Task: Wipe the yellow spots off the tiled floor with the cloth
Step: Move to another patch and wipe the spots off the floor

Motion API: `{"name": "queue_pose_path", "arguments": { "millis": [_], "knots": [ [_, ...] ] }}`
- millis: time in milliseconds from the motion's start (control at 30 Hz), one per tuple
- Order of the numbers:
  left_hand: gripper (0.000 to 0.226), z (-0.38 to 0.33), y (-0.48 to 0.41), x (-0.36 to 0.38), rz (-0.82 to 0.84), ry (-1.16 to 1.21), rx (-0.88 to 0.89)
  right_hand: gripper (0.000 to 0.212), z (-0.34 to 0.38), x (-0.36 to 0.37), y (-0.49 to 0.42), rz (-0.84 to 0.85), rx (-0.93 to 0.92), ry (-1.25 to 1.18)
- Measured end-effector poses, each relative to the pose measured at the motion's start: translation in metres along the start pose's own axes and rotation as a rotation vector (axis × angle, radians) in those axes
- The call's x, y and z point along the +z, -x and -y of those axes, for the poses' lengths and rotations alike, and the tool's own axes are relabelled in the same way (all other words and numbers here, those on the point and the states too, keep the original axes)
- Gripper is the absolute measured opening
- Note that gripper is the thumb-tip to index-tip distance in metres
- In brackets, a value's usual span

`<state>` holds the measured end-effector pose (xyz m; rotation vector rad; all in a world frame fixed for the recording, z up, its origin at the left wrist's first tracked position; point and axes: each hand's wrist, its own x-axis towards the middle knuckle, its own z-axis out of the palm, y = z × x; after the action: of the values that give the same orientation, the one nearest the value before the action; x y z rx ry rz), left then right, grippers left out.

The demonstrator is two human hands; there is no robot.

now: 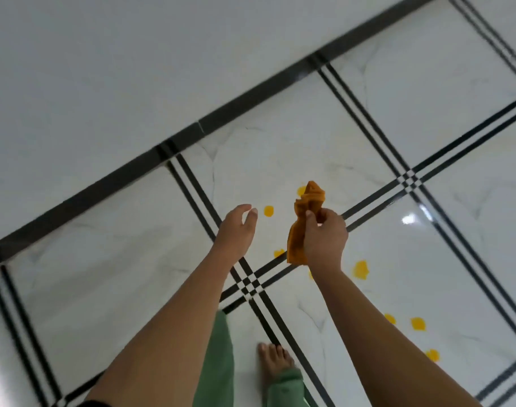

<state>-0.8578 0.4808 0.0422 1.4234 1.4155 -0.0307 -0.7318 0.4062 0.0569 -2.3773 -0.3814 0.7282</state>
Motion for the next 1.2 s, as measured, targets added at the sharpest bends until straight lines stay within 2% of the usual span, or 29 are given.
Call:
{"name": "queue_pose_path", "arguments": {
  "millis": [67,133,267,333,433,500,633,667,733,800,867,933,1033,1067,1133,1200],
  "knots": [
    [0.044,0.044,-0.060,0.022,0.010,-0.056,0.044,0.026,-0.034,0.058,-0.031,-0.021,-0.010,0.092],
    [0.046,0.080,-0.107,0.038,0.000,-0.173,0.099,0.037,-0.066,0.108,-0.057,0.050,-0.059,0.231],
    [0.054,0.132,-0.172,0.052,-0.066,-0.704,0.302,0.069,-0.127,0.193,-0.096,0.289,-0.186,0.590],
    [0.057,0.149,-0.200,0.056,-0.116,-0.878,0.424,0.071,-0.146,0.224,-0.113,0.228,-0.270,0.675],
    [0.063,0.159,-0.228,0.055,-0.190,-0.941,0.563,0.068,-0.140,0.252,-0.145,0.034,-0.347,0.698],
    [0.062,0.159,-0.241,0.054,-0.221,-0.919,0.612,0.063,-0.131,0.257,-0.159,-0.008,-0.416,0.677],
    [0.064,0.155,-0.244,0.059,-0.218,-0.904,0.635,0.055,-0.182,0.228,-0.128,0.124,-0.804,0.772],
    [0.064,0.152,-0.244,0.063,-0.200,-0.916,0.647,0.055,-0.202,0.210,-0.123,0.152,-0.801,0.814],
    [0.064,0.145,-0.246,0.070,-0.183,-0.923,0.660,0.057,-0.223,0.178,-0.141,0.062,-0.658,0.814],
    [0.065,0.135,-0.252,0.078,-0.206,-0.921,0.678,0.059,-0.212,0.162,-0.183,-0.073,-0.442,0.747],
    [0.067,0.128,-0.260,0.084,-0.229,-0.924,0.674,0.060,-0.178,0.166,-0.228,-0.099,-0.313,0.673],
    [0.068,0.126,-0.267,0.092,-0.243,-0.941,0.670,0.058,-0.155,0.179,-0.242,-0.048,-0.389,0.682],
    [0.068,0.130,-0.266,0.100,-0.221,-0.972,0.690,0.056,-0.183,0.182,-0.200,0.079,-0.785,0.773],
    [0.068,0.132,-0.264,0.102,-0.210,-0.980,0.699,0.056,-0.200,0.172,-0.183,0.120,-0.834,0.789],
    [0.067,0.137,-0.260,0.105,-0.196,-0.978,0.704,0.056,-0.217,0.156,-0.190,0.080,-0.762,0.777],
    [0.066,0.137,-0.260,0.109,-0.191,-0.964,0.722,0.057,-0.194,0.152,-0.224,-0.039,-0.524,0.689]
  ]
}}
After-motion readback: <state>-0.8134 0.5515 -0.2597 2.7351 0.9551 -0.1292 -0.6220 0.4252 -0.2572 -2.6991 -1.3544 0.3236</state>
